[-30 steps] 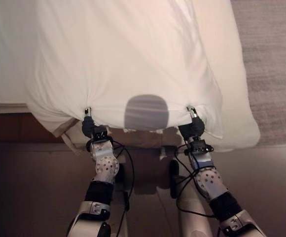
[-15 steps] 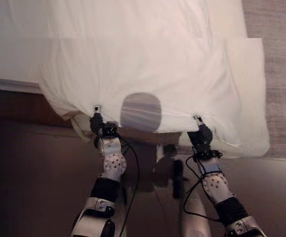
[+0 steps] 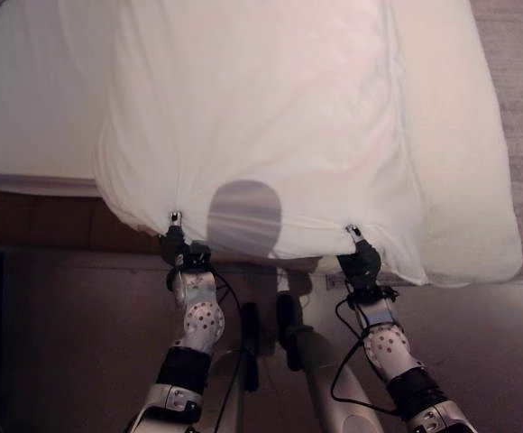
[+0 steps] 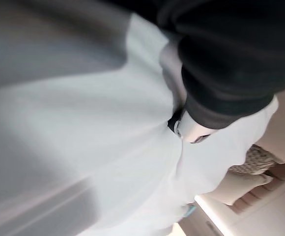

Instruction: Make the bed

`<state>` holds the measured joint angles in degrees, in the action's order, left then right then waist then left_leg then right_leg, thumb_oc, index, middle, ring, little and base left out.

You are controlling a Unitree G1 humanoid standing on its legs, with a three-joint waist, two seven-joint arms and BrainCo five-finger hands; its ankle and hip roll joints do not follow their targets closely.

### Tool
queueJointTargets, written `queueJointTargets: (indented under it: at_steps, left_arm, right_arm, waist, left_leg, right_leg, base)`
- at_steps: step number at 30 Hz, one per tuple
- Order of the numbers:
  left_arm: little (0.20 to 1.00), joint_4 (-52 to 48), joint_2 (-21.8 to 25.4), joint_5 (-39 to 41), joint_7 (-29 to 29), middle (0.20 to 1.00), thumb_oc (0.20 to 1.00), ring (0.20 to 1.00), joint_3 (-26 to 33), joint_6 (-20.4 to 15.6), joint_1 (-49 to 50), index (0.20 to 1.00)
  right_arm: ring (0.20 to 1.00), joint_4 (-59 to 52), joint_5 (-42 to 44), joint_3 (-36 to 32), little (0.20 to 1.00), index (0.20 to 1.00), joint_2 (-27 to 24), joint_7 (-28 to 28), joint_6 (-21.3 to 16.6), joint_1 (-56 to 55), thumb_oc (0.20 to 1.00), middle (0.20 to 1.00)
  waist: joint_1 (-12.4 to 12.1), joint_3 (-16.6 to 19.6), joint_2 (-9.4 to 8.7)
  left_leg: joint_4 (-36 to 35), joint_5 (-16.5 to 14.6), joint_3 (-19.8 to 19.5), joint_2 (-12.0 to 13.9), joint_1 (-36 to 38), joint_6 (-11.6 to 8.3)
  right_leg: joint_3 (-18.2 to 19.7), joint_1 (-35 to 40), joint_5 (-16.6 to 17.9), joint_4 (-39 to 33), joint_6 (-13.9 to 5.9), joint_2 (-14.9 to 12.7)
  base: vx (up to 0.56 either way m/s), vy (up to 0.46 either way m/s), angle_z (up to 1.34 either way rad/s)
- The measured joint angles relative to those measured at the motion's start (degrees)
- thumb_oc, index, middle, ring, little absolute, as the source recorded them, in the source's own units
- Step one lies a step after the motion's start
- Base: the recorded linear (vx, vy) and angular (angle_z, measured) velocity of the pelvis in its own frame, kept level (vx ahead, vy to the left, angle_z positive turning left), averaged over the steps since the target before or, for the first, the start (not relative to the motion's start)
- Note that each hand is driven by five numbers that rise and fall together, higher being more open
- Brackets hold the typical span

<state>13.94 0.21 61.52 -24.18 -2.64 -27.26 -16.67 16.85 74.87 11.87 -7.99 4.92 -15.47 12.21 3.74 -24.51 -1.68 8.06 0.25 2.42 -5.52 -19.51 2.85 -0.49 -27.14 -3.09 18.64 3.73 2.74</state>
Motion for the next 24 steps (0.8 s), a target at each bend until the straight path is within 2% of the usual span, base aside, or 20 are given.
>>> queueJointTargets:
  at_steps: [4,5,6,8,9,10,11,12,14,15,16,17,18,20,21,23,24]
  left_arm:
    - [0.2,0.0,-0.5,0.0,0.1,0.2,0.2,0.2,0.0,0.6,0.3,0.2]
    - [0.2,0.0,-0.6,0.0,0.1,0.2,0.2,0.2,0.0,0.8,0.2,0.2]
    - [0.2,0.9,-1.4,0.1,0.4,0.2,0.2,0.2,-0.3,1.6,-0.7,0.2]
    - [0.2,1.1,-1.7,0.1,0.5,0.2,0.2,0.2,-0.7,1.8,-0.7,0.2]
    - [0.2,1.1,-1.3,0.0,0.7,0.2,0.2,0.2,-0.7,1.8,-1.2,0.2]
    - [0.2,1.1,-1.1,0.0,0.7,0.2,0.2,0.2,-0.6,1.8,-1.7,0.2]
    - [0.2,1.0,-1.2,0.0,0.7,0.2,0.2,0.2,-0.6,1.9,-2.0,0.2]
    - [0.2,1.0,-1.5,0.0,0.7,0.2,0.2,0.2,-0.6,1.9,-2.0,0.2]
    - [0.2,0.9,-1.5,0.0,0.6,0.2,0.2,0.2,-0.6,1.9,-2.0,0.2]
    - [0.2,0.9,-1.4,-0.1,0.6,0.2,0.2,0.2,-0.5,1.9,-2.0,0.2]
    - [0.2,1.0,-1.4,-0.1,0.5,0.2,0.2,0.2,-0.4,1.9,-2.0,0.2]
    - [0.2,1.6,-1.6,-0.2,0.5,0.2,0.2,0.2,-0.5,1.9,-2.1,0.2]
    - [0.2,1.8,-1.5,-0.2,0.4,0.2,0.2,0.2,-0.6,2.1,-2.6,0.2]
    - [0.2,3.8,-1.8,-1.0,0.5,0.2,0.2,0.2,-0.7,2.1,-3.0,0.2]
    - [0.2,4.9,-1.8,-1.5,0.5,0.2,0.2,0.2,-0.7,2.1,-3.9,0.2]
    - [0.2,6.0,-2.3,-2.2,0.5,0.2,0.2,0.2,-1.4,2.1,-5.6,0.2]
    - [0.2,6.6,-2.7,-2.3,0.7,0.2,0.2,0.2,-2.1,2.2,-5.9,0.2]
  right_arm:
    - [0.2,0.7,0.0,0.0,0.2,0.2,-1.0,0.4,0.0,-0.1,0.2,0.2]
    - [0.2,0.9,0.0,-0.1,0.2,0.2,-1.1,0.5,0.0,-0.2,0.2,0.2]
    - [0.2,2.4,0.0,-0.3,0.2,0.2,-2.2,0.5,0.0,-0.6,0.2,0.2]
    - [0.2,3.8,-0.1,-0.3,0.2,0.2,-2.8,0.5,0.0,-0.6,0.2,0.2]
    - [0.2,3.4,-0.1,-0.4,0.2,0.2,-2.4,0.7,0.0,-0.6,0.2,0.2]
    - [0.2,3.0,-0.1,-0.8,0.2,0.2,-1.9,0.7,0.0,-0.8,0.2,0.2]
    - [0.2,2.7,-0.1,-1.1,0.2,0.2,-1.6,0.7,0.0,-1.2,0.2,0.2]
    - [0.2,2.5,-0.1,-1.2,0.2,0.2,-2.0,0.9,0.0,-1.1,0.2,0.2]
    - [0.2,2.3,-0.1,-1.2,0.2,0.2,-2.1,0.9,0.0,-1.0,0.2,0.2]
    - [0.2,2.3,-0.1,-1.2,0.2,0.2,-2.1,0.8,-0.1,-0.7,0.2,0.2]
    - [0.2,2.4,-0.1,-1.3,0.2,0.2,-2.1,0.8,-0.1,-0.4,0.2,0.2]
    - [0.2,2.6,-0.1,-1.8,0.2,0.2,-2.1,0.8,-0.1,-0.1,0.2,0.2]
    - [0.2,2.5,-0.1,-2.2,0.2,0.2,-1.7,0.4,-0.1,-0.1,0.2,0.2]
    - [0.2,2.4,-0.2,-2.4,0.2,0.2,-1.9,0.4,-0.6,0.0,0.2,0.2]
    - [0.2,2.4,-0.1,-2.6,0.2,0.2,-2.0,0.2,-0.8,0.2,0.2,0.2]
    - [0.2,1.2,0.0,-3.7,0.2,0.2,-2.5,-0.5,-1.6,0.3,0.2,0.2]
    - [0.2,1.2,0.1,-4.4,0.2,0.2,-2.6,-0.5,-1.8,0.1,0.2,0.2]
  waist:
    - [-0.2,0.4,0.82]
    - [0.0,0.4,0.84]
    - [0.1,0.4,0.84]
    - [-0.1,0.5,0.84]
    - [0.2,0.7,0.77]
    - [0.1,0.7,0.42]
    - [0.0,0.9,0.25]
    - [0.2,0.9,0.3]
    - [-0.1,1.1,0.12]
    - [-0.1,1.4,0.52]
    - [-0.2,1.6,0.74]
    - [-0.3,1.6,0.77]
    - [-0.1,1.7,0.87]
    - [0.2,2.4,1.86]
    - [0.2,2.8,2.32]
    - [1.5,3.1,3.05]
    - [2.8,3.1,3.04]
  left_leg:
    - [-0.2,0.2,-0.6,0.2,-0.2,-0.48]
    - [0.8,0.5,-0.6,0.1,-0.8,-1.33]
    - [6.1,1.9,-0.5,-1.1,-3.3,-4.21]
    - [7.7,2.7,-0.7,-1.9,-3.1,-5.87]
    - [10.2,-0.5,-1.8,0.4,-4.2,-6.84]
    - [11.5,-1.6,-3.8,3.2,-4.7,-8.52]
    - [10.4,-1.9,-5.0,6.4,-4.4,-9.05]
    - [7.4,-1.9,-8.1,11.5,-3.6,-9.47]
    - [4.4,-2.0,-13.0,14.3,-2.7,-9.64]
    - [1.6,-2.1,-17.4,16.7,-3.1,-10.12]
    - [-0.2,-2.1,-17.7,17.9,-3.1,-10.13]
    - [-1.6,-1.6,-16.0,19.6,-3.4,-9.88]
    - [-1.7,-1.6,-12.5,20.1,-3.2,-9.92]
    - [1.3,-1.6,-8.1,19.8,-3.2,-10.05]
    - [2.1,-1.7,-7.6,19.5,-3.3,-10.13]
    - [3.8,-1.0,-4.7,15.8,-3.7,-9.65]
    - [4.8,0.1,-3.0,13.6,-4.1,-11.18]
  right_leg:
    - [-0.4,0.9,0.7,-2.0,1.13,0.3]
    - [-0.4,1.0,0.8,-1.9,1.17,0.0]
    - [-0.5,1.8,0.7,-1.5,1.33,-1.6]
    - [-0.1,3.3,0.4,-1.6,2.0,-2.9]
    - [-0.4,3.9,0.3,-2.0,2.63,-3.8]
    - [-0.5,3.9,0.3,-1.8,2.65,-4.1]
    - [-0.9,3.9,0.2,-1.7,2.72,-3.8]
    - [-0.5,3.6,0.0,-0.8,2.52,-4.0]
    - [0.0,2.7,-0.3,0.3,2.29,-3.7]
    - [0.3,1.1,-0.7,1.9,1.51,-3.3]
    - [0.2,0.1,-1.0,2.8,1.63,-2.6]
    - [-0.2,-1.7,-1.6,5.1,0.95,-3.1]
    - [-1.1,-2.1,-1.7,5.6,0.58,-3.5]
    - [-2.3,-3.7,-1.9,7.2,-0.96,-5.2]
    - [-2.6,-4.2,-1.7,7.3,-1.6,-5.7]
    - [-2.3,-5.5,-0.8,7.3,-5.57,-9.8]
    - [-1.4,-5.2,-0.6,7.0,-7.46,-12.4]
  base:
    - [-0.04,-0.111,0.08]
    - [-0.03,-0.058,0.57]
    - [-0.01,-0.031,0.68]
    - [0.0,-0.004,0.45]
    - [0.02,0.018,0.19]
    - [0.05,0.055,0.18]
    - [0.02,0.076,0.09]
    - [0.02,0.152,-0.04]
    - [-0.01,0.263,-0.24]
    - [0.01,0.414,-0.32]
    - [0.01,0.613,-0.33]
    - [0.01,0.494,-0.27]
    - [-0.05,0.525,-0.2]
    - [-0.09,0.626,-0.21]
    - [-0.04,0.657,-0.09]
    - [0.01,0.669,0.3]
    - [0.03,0.797,0.59]
